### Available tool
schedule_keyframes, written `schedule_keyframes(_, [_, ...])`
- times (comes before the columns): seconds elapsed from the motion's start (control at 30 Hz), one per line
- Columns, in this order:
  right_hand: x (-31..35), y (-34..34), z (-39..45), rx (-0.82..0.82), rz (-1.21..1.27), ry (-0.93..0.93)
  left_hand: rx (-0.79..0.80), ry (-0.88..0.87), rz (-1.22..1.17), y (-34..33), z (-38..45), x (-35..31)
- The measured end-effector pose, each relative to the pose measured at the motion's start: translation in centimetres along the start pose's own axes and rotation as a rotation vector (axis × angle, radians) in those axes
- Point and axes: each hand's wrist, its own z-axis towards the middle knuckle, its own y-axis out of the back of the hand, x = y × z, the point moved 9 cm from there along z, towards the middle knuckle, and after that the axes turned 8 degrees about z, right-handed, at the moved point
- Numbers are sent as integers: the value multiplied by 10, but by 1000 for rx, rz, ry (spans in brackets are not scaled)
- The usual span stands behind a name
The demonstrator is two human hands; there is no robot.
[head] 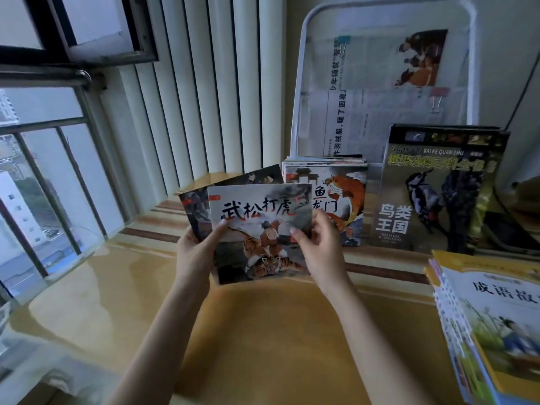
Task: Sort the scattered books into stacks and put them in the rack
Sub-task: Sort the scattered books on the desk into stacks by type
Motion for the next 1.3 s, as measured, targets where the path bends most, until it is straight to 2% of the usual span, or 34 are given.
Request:
schedule_keyframes(0.1, [9, 43, 12, -210, -116, 116, 65, -216, 116, -59, 6, -34])
schedule_keyframes(0.2, [-13, 78, 31, -311, -193, 44, 108, -393, 320, -127, 18, -43])
schedule_keyframes(0.27, [-31, 92, 43, -340, -272, 38, 130, -410, 480, -163, 25, -25])
schedule_keyframes(0.37, [-55, 92, 51, -315, -431, 30, 124, -320, 611, -182, 38, 21])
schedule_keyframes(0.43, [-64, 91, 53, -300, -407, 2, 190, -313, 530, -185, 45, 39])
schedule_keyframes(0.53, [-74, 92, 54, -320, -304, -64, 219, -157, 289, -172, 58, 55])
schedule_keyframes(0.6, [-84, 91, 55, -319, -263, -166, 234, -70, 221, -169, 64, 63])
schedule_keyframes(0.7, [-91, 96, 57, -330, -215, -262, 198, -86, 240, -166, 69, 68])
schedule_keyframes(0.77, [-88, 103, 60, -354, -211, -234, 188, -97, 262, -166, 69, 68])
schedule_keyframes(0.9, [-88, 99, 60, -333, -221, -213, 194, -56, 140, -168, 67, 64])
schedule_keyframes(1.03, [-98, 94, 60, -299, -21, -314, 202, -26, 200, -171, 66, 66])
schedule_keyframes(1.17, [-95, 93, 66, -277, 82, -300, 321, -50, 91, -180, 68, 61])
schedule_keyframes(1.3, [-100, 93, 64, -333, 49, -283, 362, -116, 62, -183, 73, 59])
